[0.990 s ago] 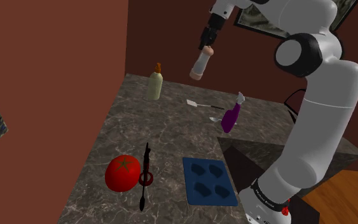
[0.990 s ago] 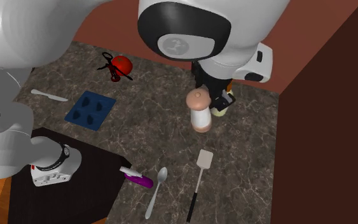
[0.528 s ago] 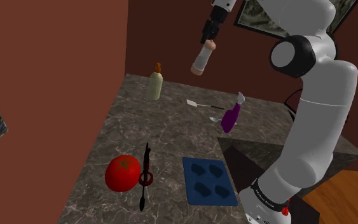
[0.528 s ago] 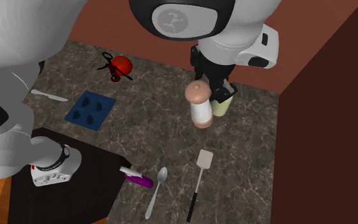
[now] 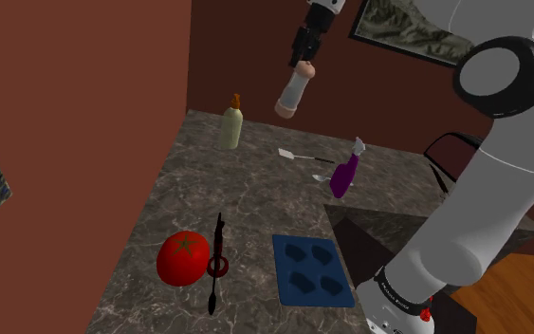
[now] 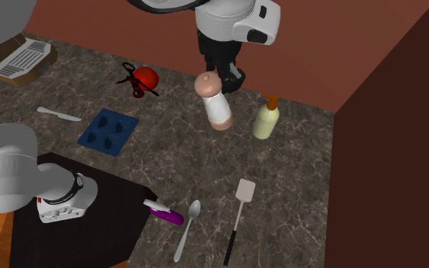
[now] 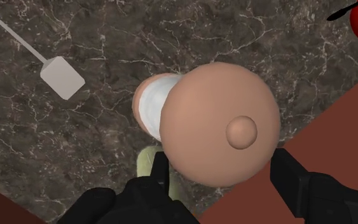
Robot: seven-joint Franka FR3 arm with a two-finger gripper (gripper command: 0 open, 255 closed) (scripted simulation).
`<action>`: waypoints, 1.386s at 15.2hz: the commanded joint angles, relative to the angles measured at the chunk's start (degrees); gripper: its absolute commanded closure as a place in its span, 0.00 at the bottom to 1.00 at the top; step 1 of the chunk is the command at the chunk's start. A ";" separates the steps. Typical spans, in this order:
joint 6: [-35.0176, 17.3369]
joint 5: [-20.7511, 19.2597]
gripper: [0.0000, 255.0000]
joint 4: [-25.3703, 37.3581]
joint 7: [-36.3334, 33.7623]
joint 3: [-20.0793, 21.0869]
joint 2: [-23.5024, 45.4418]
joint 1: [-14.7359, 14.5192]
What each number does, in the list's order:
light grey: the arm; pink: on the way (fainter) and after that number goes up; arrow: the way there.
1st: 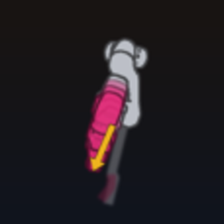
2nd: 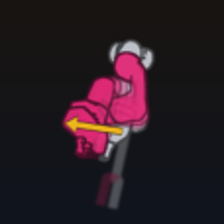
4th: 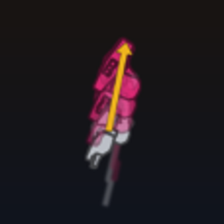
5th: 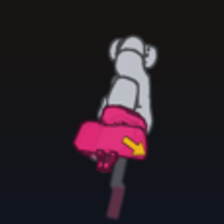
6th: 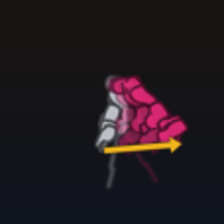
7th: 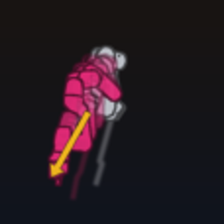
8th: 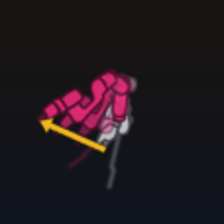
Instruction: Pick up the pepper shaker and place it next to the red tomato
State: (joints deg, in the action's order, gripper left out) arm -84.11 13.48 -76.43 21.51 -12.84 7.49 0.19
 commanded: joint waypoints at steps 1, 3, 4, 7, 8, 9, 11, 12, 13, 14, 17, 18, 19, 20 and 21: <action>-1.82 -0.97 1.00 -4.60 -2.77 1.25 -3.49 -2.01; -3.12 -1.59 1.00 -7.85 -5.35 2.58 -6.04 -3.55; -3.71 -1.84 1.00 -9.31 -6.65 3.27 -7.21 -4.28; -5.30 -2.42 1.00 -13.11 -10.62 5.41 -10.27 -6.36; -5.77 -2.56 1.00 -14.20 -11.95 6.16 -11.16 -7.02; -6.22 -2.67 1.00 -15.20 -13.29 6.92 -11.98 -7.66; -7.07 -2.82 1.00 -16.97 -15.98 8.47 -13.43 -8.90; -7.47 -2.87 1.00 -17.73 -17.33 9.25 -14.06 -9.52; -7.85 -2.91 1.00 -18.42 -18.68 10.04 -14.63 -10.13; -8.21 -2.93 1.00 -19.04 -20.04 10.85 -15.14 -10.72; -9.24 -2.95 1.00 -20.45 -24.12 13.29 -16.30 -12.49; -9.56 -2.95 1.00 -20.78 -25.49 14.12 -16.56 -13.07; -9.87 -2.95 1.00 -21.04 -26.86 14.95 -16.76 -13.66; -10.18 -2.94 1.00 -21.24 -28.24 15.79 -16.90 -14.22; -10.47 -2.95 1.00 -21.36 -29.62 16.63 -16.98 -14.80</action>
State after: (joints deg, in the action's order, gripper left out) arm -94.33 10.55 -97.67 -6.48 2.86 -9.31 -13.97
